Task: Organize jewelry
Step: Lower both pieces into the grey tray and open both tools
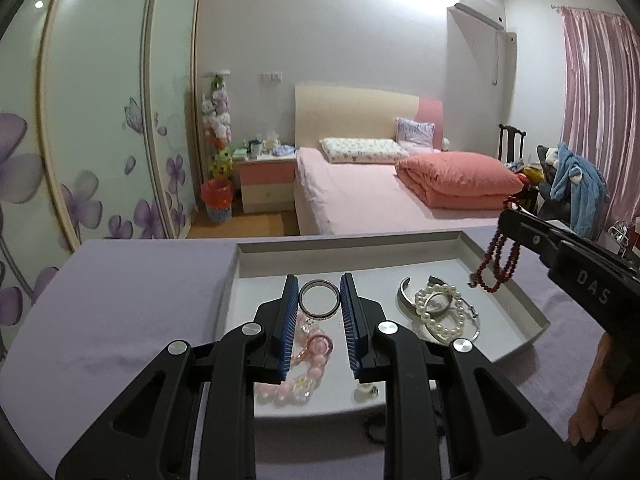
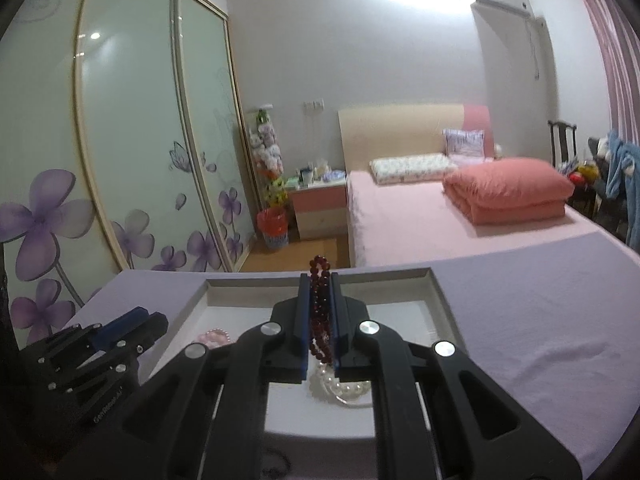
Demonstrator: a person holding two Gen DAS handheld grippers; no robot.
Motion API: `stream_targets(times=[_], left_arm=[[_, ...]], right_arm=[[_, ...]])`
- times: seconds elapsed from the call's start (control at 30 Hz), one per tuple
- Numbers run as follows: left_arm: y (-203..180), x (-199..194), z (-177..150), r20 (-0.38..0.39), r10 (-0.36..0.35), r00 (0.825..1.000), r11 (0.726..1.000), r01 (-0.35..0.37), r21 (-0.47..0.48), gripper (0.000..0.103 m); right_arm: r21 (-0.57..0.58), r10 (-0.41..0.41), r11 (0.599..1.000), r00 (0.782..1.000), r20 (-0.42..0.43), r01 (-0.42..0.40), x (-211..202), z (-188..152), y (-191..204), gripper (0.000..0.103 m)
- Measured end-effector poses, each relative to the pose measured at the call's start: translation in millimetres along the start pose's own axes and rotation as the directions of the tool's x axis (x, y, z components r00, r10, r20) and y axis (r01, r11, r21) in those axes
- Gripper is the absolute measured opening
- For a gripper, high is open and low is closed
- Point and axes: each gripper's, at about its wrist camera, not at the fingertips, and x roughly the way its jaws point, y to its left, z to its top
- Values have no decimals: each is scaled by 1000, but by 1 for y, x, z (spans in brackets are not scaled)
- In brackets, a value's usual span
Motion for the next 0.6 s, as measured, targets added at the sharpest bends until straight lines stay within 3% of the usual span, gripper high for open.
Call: stream_targets(times=[0.23, 0.3, 0.33, 0.37, 0.43, 0.6], left_arm=[[-3, 31, -2, -62, -2, 998, 1000, 1, -15, 23], [-2, 38, -3, -88, -17, 996, 999, 14, -36, 23], [1, 41, -1, -98, -25, 995, 998, 20, -51, 24], [3, 42, -1, -105, -35, 994, 998, 28, -63, 27], [9, 42, 0, -111, -56, 992, 995, 46, -92, 38], [22, 21, -2, -88, -66, 994, 992, 56, -111, 39]], right_arm=[[46, 10, 999, 995, -99, -5, 48, 2, -13, 12], [57, 18, 998, 992, -123, -11, 56, 2, -14, 21], [61, 19, 998, 992, -125, -12, 56, 2, -16, 35], [64, 16, 998, 992, -122, -8, 56, 0, -19, 41], [67, 10, 998, 992, -124, -1, 52, -3, -24, 41], [80, 9, 997, 991, -137, 2, 35, -14, -38, 41]])
